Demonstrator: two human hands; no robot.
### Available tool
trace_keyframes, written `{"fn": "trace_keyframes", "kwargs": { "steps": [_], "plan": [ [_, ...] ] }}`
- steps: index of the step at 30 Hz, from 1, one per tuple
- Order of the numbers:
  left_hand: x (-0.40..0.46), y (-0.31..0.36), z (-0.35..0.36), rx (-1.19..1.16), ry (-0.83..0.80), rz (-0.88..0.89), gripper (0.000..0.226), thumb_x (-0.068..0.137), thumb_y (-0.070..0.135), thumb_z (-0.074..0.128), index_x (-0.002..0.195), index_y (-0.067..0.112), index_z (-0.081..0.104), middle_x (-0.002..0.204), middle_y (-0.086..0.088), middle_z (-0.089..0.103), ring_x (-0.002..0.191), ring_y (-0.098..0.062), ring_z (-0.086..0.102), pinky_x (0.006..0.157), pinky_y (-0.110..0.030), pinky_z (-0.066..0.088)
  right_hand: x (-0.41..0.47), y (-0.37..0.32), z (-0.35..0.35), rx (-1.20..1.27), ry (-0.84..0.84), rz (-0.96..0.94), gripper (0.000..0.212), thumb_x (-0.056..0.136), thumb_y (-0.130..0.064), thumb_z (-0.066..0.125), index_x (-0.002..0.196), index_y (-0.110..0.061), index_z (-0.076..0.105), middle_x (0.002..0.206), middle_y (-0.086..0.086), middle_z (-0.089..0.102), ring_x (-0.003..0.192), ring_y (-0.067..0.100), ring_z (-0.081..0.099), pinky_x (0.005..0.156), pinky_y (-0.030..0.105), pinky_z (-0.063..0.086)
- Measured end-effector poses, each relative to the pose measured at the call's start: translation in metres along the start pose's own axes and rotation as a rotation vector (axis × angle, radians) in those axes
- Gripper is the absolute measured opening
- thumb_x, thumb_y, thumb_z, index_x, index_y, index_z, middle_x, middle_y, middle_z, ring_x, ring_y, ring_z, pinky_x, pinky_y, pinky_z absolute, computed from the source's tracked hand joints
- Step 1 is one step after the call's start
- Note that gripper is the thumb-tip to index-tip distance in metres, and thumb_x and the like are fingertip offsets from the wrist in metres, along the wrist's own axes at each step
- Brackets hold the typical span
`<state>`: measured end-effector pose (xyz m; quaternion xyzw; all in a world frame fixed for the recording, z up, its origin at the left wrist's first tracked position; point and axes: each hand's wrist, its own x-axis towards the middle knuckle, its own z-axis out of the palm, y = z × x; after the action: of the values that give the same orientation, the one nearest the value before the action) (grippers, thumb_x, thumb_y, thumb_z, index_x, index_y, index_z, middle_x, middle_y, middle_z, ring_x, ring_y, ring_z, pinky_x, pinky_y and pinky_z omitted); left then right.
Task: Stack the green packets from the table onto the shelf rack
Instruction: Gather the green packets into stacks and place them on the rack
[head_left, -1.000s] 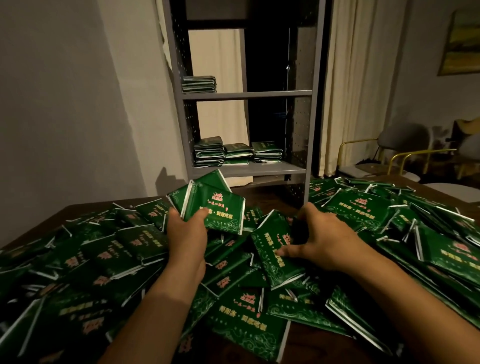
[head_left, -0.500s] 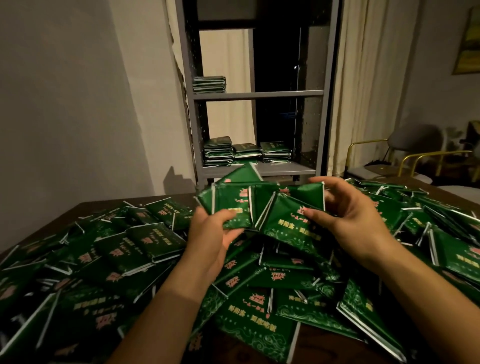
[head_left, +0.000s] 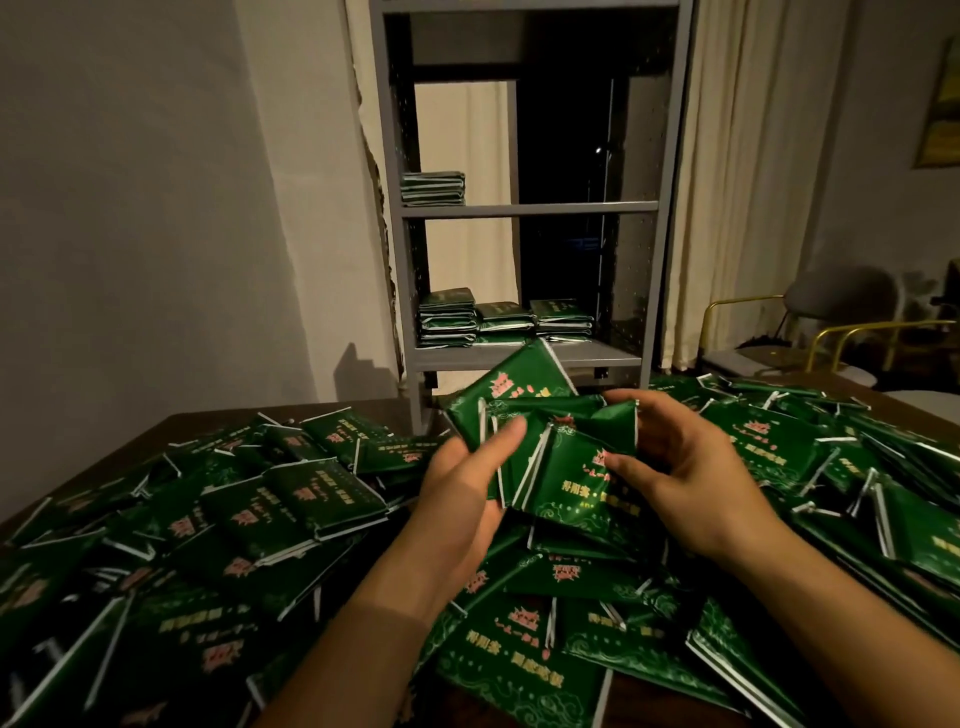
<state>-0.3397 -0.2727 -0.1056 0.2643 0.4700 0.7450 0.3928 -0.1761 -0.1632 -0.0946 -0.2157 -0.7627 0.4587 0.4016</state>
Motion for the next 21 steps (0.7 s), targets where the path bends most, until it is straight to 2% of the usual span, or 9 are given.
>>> {"fn": "trace_keyframes", "kwargs": {
  "steps": [1, 4, 7, 8, 11, 14, 16, 19, 21],
  "plan": [
    [-0.002, 0.000, 0.002, 0.007, -0.012, -0.010, 0.084, 0.068, 0.041, 0.089, 0.138, 0.012, 0.051, 0.136, -0.009, 0.064, 0.129, -0.029, 0.058, 0.114, -0.057, 0.036, 0.000, 0.001, 0.001, -0.014, 0.014, -0.011, 0.050, 0.087, 0.003, 0.068, 0.123, -0.030, 0.060, 0.106, -0.021, 0.073, 0.102, -0.005, 0.067, 0.084, 0.020, 0.058],
    [-0.006, 0.000, 0.007, -0.051, -0.043, -0.031, 0.034, 0.096, 0.021, 0.065, 0.127, 0.007, 0.056, 0.115, -0.013, 0.074, 0.110, -0.031, 0.070, 0.103, -0.058, 0.049, 0.000, 0.004, 0.001, -0.225, 0.066, -0.006, 0.051, 0.083, -0.029, 0.077, 0.127, -0.035, 0.052, 0.103, -0.020, 0.067, 0.096, -0.004, 0.065, 0.084, 0.023, 0.053],
    [-0.005, 0.000, 0.004, -0.048, -0.007, 0.003, 0.025, 0.099, 0.019, 0.061, 0.122, 0.010, 0.055, 0.114, -0.014, 0.074, 0.107, -0.032, 0.071, 0.098, -0.059, 0.052, 0.002, 0.005, -0.001, -0.370, 0.059, 0.110, 0.085, 0.068, -0.062, 0.074, 0.140, -0.030, 0.041, 0.110, -0.010, 0.061, 0.099, 0.012, 0.060, 0.084, 0.030, 0.051],
    [-0.003, 0.000, 0.001, -0.026, 0.036, 0.017, 0.028, 0.097, 0.023, 0.067, 0.119, 0.012, 0.054, 0.118, -0.013, 0.072, 0.110, -0.033, 0.070, 0.099, -0.060, 0.051, 0.003, 0.004, -0.003, -0.385, 0.082, 0.117, 0.090, 0.064, -0.062, 0.075, 0.140, -0.029, 0.042, 0.109, -0.008, 0.060, 0.099, 0.014, 0.059, 0.083, 0.031, 0.051],
    [0.000, 0.002, -0.003, 0.068, 0.120, 0.073, 0.071, 0.069, 0.037, 0.088, 0.124, 0.016, 0.049, 0.133, -0.011, 0.063, 0.124, -0.032, 0.061, 0.104, -0.063, 0.044, 0.003, 0.000, -0.011, -0.369, 0.192, 0.026, 0.082, 0.058, -0.050, 0.085, 0.130, -0.034, 0.050, 0.097, -0.014, 0.057, 0.088, 0.005, 0.056, 0.073, 0.021, 0.048],
    [-0.003, 0.002, -0.002, 0.067, 0.021, 0.051, 0.048, 0.084, 0.024, 0.080, 0.124, 0.014, 0.056, 0.118, -0.005, 0.074, 0.112, -0.026, 0.069, 0.102, -0.056, 0.049, -0.001, -0.003, -0.007, -0.269, 0.213, -0.082, 0.061, 0.059, -0.041, 0.085, 0.112, -0.033, 0.058, 0.093, -0.015, 0.061, 0.083, -0.006, 0.058, 0.061, 0.011, 0.046],
    [-0.008, -0.003, 0.002, 0.141, -0.081, 0.022, 0.050, 0.079, 0.020, 0.084, 0.121, 0.016, 0.058, 0.112, -0.003, 0.076, 0.107, -0.023, 0.072, 0.100, -0.049, 0.053, -0.003, 0.000, 0.002, -0.240, 0.205, -0.127, 0.052, 0.062, -0.039, 0.085, 0.106, -0.026, 0.060, 0.087, -0.013, 0.063, 0.077, -0.009, 0.058, 0.060, 0.009, 0.047],
    [-0.007, -0.009, 0.001, 0.261, -0.080, 0.062, 0.049, 0.075, 0.007, 0.086, 0.116, 0.013, 0.059, 0.106, -0.006, 0.077, 0.101, -0.026, 0.074, 0.096, -0.049, 0.056, -0.002, 0.004, 0.003, -0.271, 0.155, -0.170, 0.070, 0.065, -0.052, 0.083, 0.123, -0.027, 0.053, 0.111, -0.012, 0.061, 0.096, -0.009, 0.057, 0.079, 0.010, 0.047],
    [-0.008, -0.003, 0.001, 0.251, -0.072, 0.079, 0.067, 0.069, 0.024, 0.092, 0.125, 0.014, 0.057, 0.115, -0.005, 0.075, 0.108, -0.026, 0.071, 0.101, -0.052, 0.052, -0.001, 0.003, -0.004, -0.146, 0.014, -0.099, 0.094, 0.065, -0.048, 0.085, 0.143, -0.033, 0.035, 0.130, -0.017, 0.050, 0.115, -0.009, 0.053, 0.094, 0.014, 0.046]
  ]
}}
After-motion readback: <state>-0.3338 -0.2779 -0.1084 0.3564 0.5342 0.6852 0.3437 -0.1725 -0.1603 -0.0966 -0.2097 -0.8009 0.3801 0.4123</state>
